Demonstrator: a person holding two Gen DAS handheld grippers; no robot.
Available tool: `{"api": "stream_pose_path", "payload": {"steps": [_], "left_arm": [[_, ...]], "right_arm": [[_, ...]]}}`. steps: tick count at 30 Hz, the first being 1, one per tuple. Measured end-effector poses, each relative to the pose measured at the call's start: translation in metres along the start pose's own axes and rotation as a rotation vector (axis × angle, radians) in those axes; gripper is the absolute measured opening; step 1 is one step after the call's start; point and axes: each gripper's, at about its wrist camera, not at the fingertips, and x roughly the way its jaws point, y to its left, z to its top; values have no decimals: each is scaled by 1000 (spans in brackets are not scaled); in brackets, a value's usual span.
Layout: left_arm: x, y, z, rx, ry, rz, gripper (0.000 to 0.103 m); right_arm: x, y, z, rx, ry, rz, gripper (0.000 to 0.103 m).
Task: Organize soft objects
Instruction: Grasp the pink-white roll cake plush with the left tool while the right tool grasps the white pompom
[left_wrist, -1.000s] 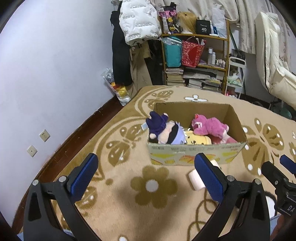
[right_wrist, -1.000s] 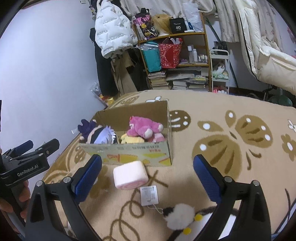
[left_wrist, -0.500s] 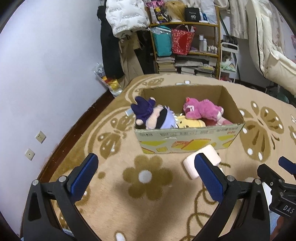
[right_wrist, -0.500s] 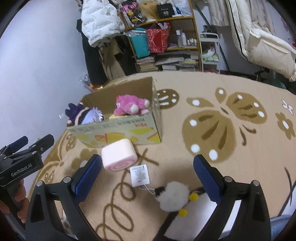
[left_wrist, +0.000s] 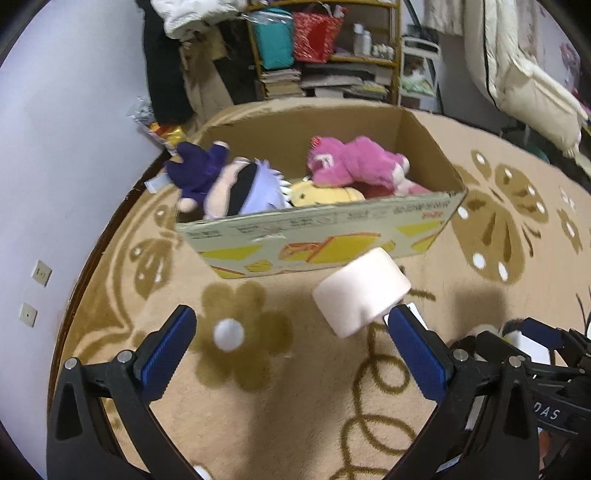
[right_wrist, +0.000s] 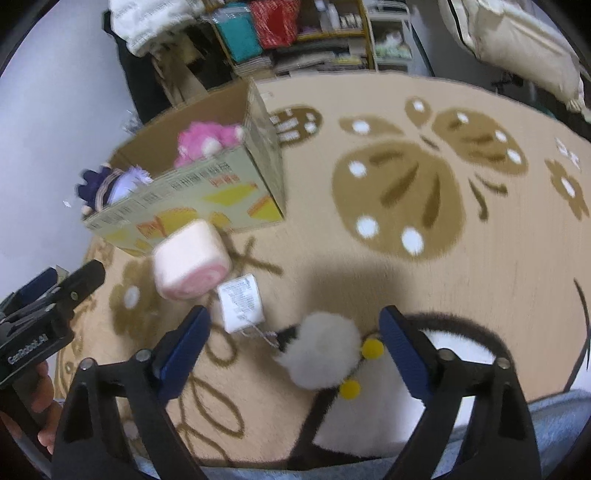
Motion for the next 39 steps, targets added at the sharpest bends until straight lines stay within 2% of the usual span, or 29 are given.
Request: {"api": "stream_pose_path", "payload": {"steps": [3,8,10,14,20,27,32,34,35,36,37,38,39], "left_arm": [[12,-9,2,27,29,-11,103],[34,-20,1,55,82,-69,103],[43,-23,0,67,117,-67,103],[53,-28,2,85,127,-50,103],[72,-33,4,108,149,-9,103],[86,-37,9,86,146,14,103],[87,-41,10,105,111,22,103],[85,-43,10,119,96,25,103],[83,-45,10,129,83,24,102],[82,-47,10,136,74,23,96],[80,-49,10,145,68,13,84],[78,-51,9,151,70,-21,78],[79,-50,8,151,72,-40,63]], "right_arm": [[12,-4,-2,20,57,-14,87],[33,-11,-6,50,144,-47,77],[38,-14,-7,60,168,-57,73],[41,-16,-8,63,176,-60,65],[42,-14,-10,52,200,-66,65],[44,-16,-14,67,227,-60,65],[51,-13,-10,51,242,-70,65],[52,-12,-10,54,242,-57,59],[55,-11,-8,61,243,-43,52],[56,-12,-9,73,247,-21,48],[57,-13,-9,81,250,-14,47],[56,-14,-9,84,248,-13,46],[56,-14,-7,86,246,-10,45]]}}
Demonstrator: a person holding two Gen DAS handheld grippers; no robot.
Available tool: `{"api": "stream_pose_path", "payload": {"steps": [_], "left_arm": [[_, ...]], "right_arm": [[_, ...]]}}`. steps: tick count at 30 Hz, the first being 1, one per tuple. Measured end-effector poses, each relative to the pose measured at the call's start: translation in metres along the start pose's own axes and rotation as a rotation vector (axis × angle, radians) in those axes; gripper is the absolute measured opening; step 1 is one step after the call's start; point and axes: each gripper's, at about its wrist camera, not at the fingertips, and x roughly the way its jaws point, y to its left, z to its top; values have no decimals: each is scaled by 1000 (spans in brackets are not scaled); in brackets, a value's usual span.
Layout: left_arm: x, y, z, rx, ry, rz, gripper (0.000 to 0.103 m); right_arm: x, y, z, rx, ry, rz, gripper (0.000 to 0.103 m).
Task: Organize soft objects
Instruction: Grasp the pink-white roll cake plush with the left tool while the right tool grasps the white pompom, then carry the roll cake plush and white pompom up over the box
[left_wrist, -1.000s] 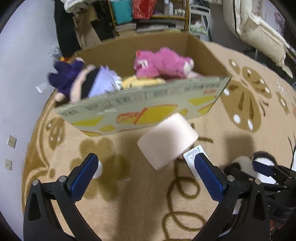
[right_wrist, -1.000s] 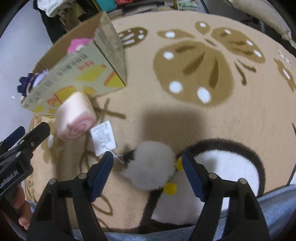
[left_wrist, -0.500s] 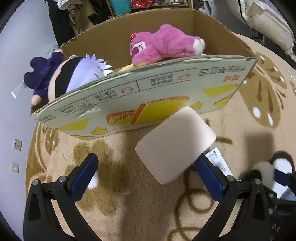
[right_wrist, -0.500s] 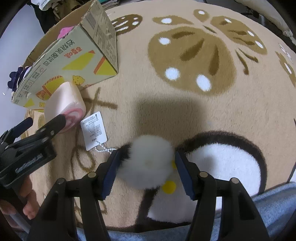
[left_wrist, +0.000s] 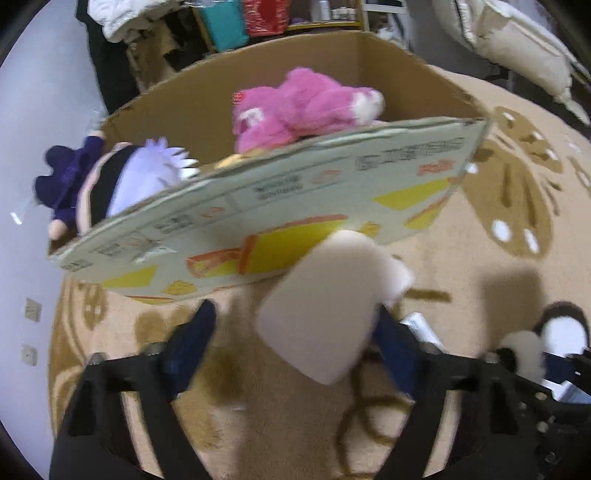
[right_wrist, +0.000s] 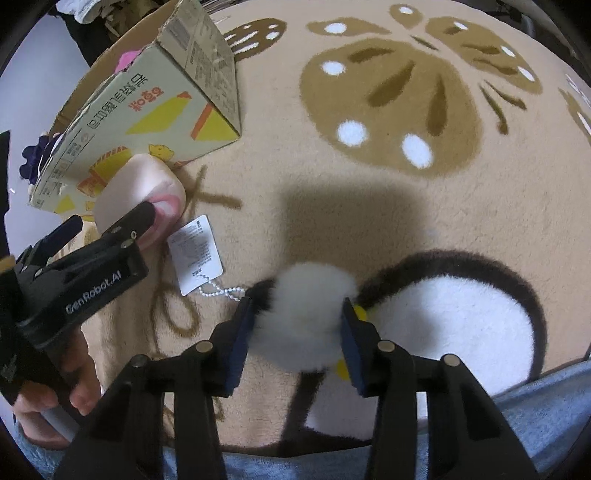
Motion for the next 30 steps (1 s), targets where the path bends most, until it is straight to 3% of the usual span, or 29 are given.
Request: {"api": "stream_pose_path", "payload": {"steps": [1,7,17,30], "left_arm": [[-1,-2,0,4,0,-28,51],[-9,-7,-3,10,8,-37,33],[-24,15,-22,-106,30,-6,30],[-58,34,-35,-198,-21,2,29]], "right_arm": [[-1,0,0,0,-2,1,44],[-9,-6,2,24,-26,26,38],[-19,-12,9,58,-83,82,34],[-51,2,12,15,-277,163,34]]}}
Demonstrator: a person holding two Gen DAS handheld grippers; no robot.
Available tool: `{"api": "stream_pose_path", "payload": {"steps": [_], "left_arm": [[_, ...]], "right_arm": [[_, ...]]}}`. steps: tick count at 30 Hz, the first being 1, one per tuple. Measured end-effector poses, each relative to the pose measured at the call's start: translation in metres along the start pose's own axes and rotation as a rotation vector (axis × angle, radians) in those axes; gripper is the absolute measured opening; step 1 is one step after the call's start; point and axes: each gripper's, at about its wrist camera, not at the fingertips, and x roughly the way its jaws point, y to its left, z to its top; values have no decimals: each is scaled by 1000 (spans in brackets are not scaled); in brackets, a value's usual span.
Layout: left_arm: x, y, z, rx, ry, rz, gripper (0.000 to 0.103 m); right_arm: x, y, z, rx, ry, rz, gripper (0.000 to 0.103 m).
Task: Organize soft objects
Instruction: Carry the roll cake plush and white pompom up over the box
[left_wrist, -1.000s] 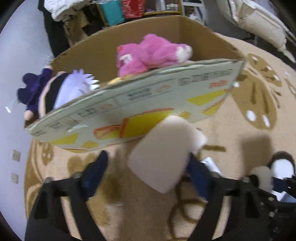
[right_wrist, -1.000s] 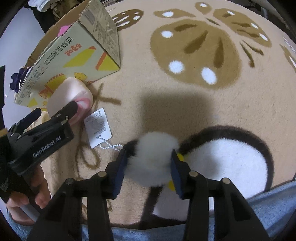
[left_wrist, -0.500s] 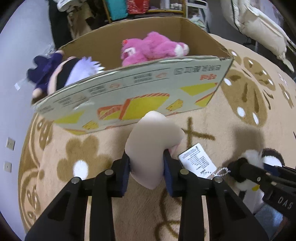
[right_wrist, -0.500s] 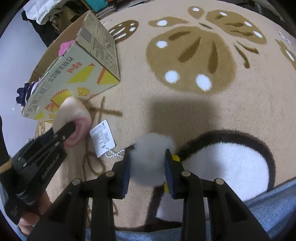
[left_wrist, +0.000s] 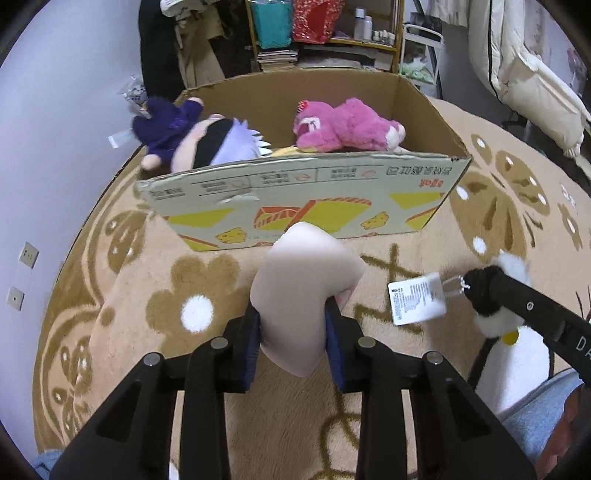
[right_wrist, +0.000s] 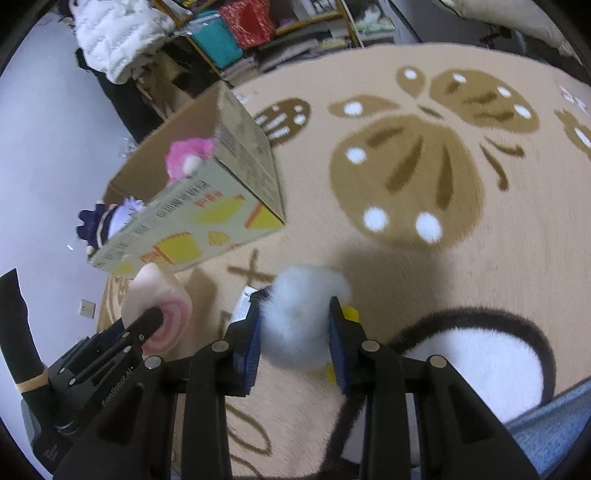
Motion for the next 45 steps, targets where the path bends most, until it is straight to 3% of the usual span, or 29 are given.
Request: {"api": "stream_pose_path", "payload": {"steps": [8,19,45], "left_arm": [[-23,20,-4,-78,-48,3,29],[-53,28,-3,-82,-141,78,28],[-121,51,25,-110,-388,182,28]], "right_arm": [[-29,23,-4,-99,-119,17,34],[-53,40,-6,-176,-231,48,34],[-76,73,12,-273,-388,118,34]]}}
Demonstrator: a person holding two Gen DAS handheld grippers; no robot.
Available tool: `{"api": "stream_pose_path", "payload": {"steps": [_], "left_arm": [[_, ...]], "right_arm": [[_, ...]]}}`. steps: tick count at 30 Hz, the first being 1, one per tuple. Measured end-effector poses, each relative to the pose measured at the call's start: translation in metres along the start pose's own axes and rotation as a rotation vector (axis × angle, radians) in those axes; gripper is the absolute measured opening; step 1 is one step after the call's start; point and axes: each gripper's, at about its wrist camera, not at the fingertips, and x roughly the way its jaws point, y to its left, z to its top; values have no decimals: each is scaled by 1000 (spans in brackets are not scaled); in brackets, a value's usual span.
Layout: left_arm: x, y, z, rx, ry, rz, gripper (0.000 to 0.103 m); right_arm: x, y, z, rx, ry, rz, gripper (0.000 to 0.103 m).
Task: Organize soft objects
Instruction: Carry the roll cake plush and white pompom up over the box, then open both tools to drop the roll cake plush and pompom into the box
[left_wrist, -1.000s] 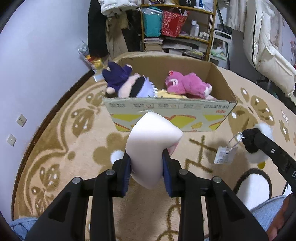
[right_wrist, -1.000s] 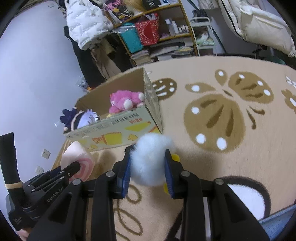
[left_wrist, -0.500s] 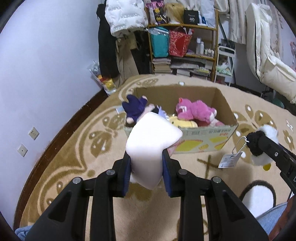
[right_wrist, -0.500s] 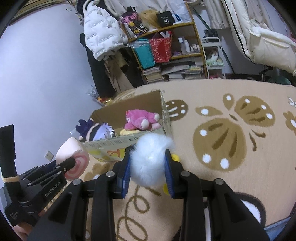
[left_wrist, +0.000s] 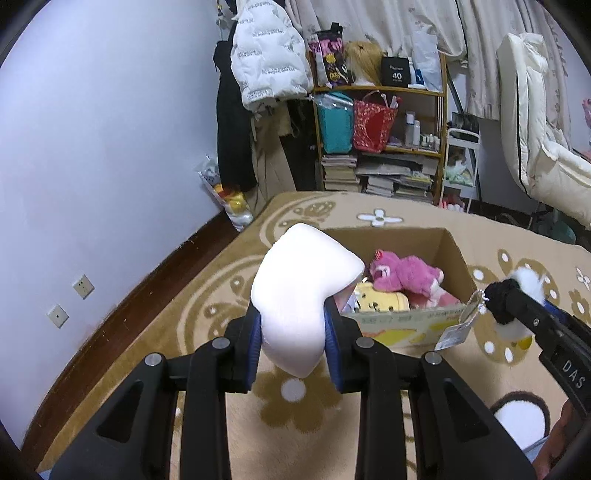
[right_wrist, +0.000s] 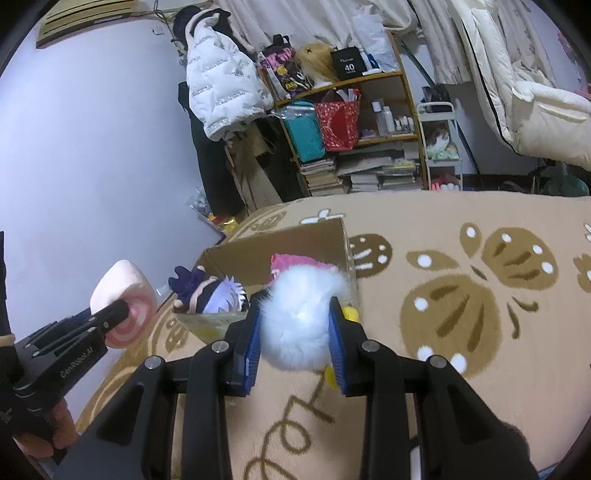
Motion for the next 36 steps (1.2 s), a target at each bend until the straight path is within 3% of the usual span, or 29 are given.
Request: {"api": "stream_pose_path", "payload": {"steps": [15,28,36], "left_arm": [[16,-2,38,-2,-74,17,28],[47,-2,51,-26,-68,2,28],[64,-14,54,3,-62,-14,29]], "right_arm": [[25,20,24,-74,-9,11,34],[42,55,47,-228,-41,3,34],[66,57,53,-262,-24,-14,34]]}}
